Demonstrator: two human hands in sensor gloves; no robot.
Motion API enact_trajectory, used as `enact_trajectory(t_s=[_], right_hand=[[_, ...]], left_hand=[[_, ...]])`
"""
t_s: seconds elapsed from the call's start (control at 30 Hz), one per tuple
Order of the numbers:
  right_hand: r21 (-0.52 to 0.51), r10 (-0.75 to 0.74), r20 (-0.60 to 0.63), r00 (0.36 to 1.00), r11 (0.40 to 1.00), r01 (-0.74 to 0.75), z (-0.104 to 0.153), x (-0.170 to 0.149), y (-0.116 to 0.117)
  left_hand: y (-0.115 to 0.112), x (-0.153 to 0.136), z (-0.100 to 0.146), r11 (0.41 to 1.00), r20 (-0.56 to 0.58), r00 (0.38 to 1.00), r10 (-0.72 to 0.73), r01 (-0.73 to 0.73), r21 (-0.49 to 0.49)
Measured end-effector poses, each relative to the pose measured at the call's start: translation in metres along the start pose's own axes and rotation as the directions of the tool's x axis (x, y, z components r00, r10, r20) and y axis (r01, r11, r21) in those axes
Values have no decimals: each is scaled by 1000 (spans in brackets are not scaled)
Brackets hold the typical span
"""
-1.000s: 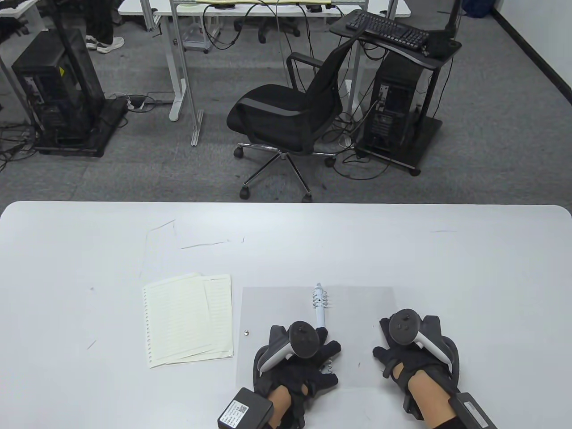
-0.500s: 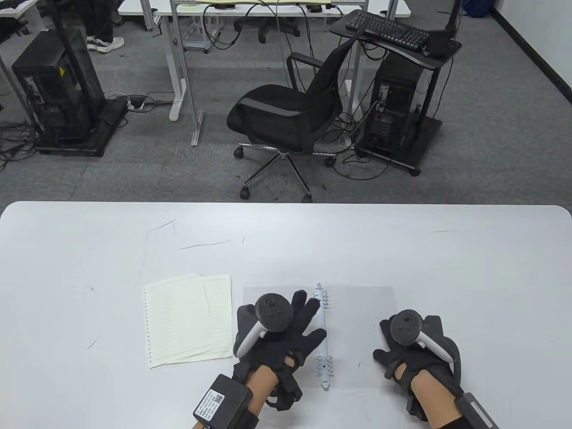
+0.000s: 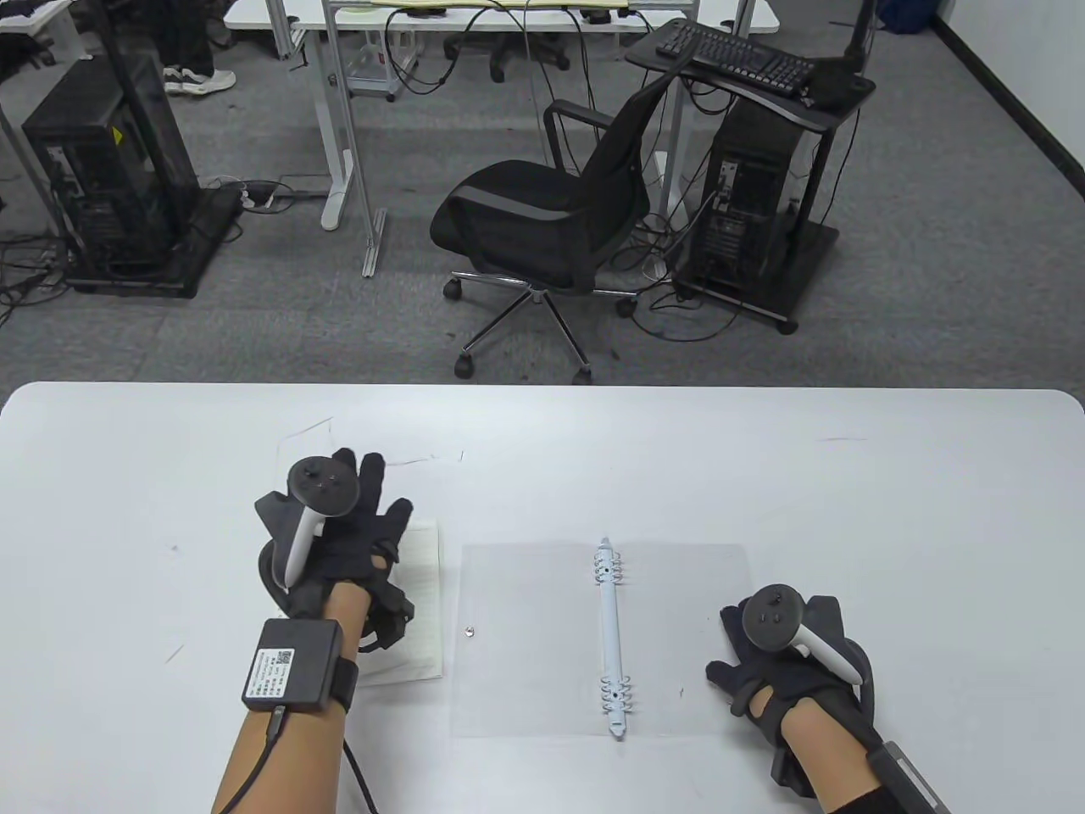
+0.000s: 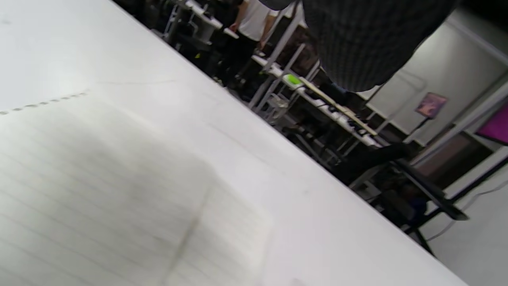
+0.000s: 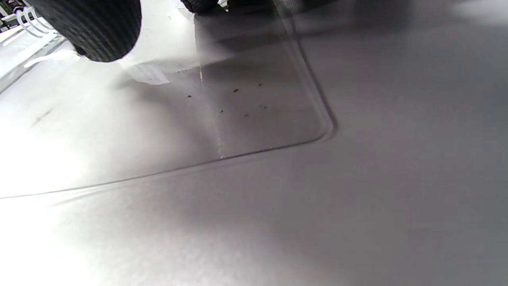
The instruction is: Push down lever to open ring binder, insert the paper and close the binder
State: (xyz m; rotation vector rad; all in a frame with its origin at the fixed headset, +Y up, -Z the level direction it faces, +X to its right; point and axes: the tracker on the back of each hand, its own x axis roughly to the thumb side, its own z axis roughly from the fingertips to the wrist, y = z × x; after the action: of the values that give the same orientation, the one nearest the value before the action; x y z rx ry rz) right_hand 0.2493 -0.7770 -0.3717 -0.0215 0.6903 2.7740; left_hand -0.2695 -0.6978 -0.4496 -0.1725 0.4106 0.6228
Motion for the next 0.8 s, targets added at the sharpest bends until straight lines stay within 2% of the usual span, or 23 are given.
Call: enact_trajectory(t_s=[0.2, 0.3, 0.4, 0.47, 0.53, 0.8], right_hand=[[0, -2, 0, 1000, 1000, 2, 0, 0, 0], [-4, 0, 0, 1000, 1000, 0, 0, 0, 1], [-3, 2, -1, 1000, 1000, -2, 0, 0, 1], [0, 3, -3, 1000, 1000, -3, 0, 1, 1], [1, 6, -4, 1000, 1000, -6, 0, 1, 1], [0, 22, -8, 1000, 1000, -22, 0, 4, 2]], left_hand=[[-30, -52, -39, 994, -134, 991, -18, 4, -110], [-43, -65, -51, 987, -144, 989, 28, -51, -154], [-52, -74, -59, 973, -177, 984, -13, -28, -227], [-50, -75, -58, 980, -188, 982, 33, -69, -189], [-48, -71, -54, 990, -174, 983, -54, 31, -135], [-47, -57, -33, 983, -106, 980, -171, 177, 47]])
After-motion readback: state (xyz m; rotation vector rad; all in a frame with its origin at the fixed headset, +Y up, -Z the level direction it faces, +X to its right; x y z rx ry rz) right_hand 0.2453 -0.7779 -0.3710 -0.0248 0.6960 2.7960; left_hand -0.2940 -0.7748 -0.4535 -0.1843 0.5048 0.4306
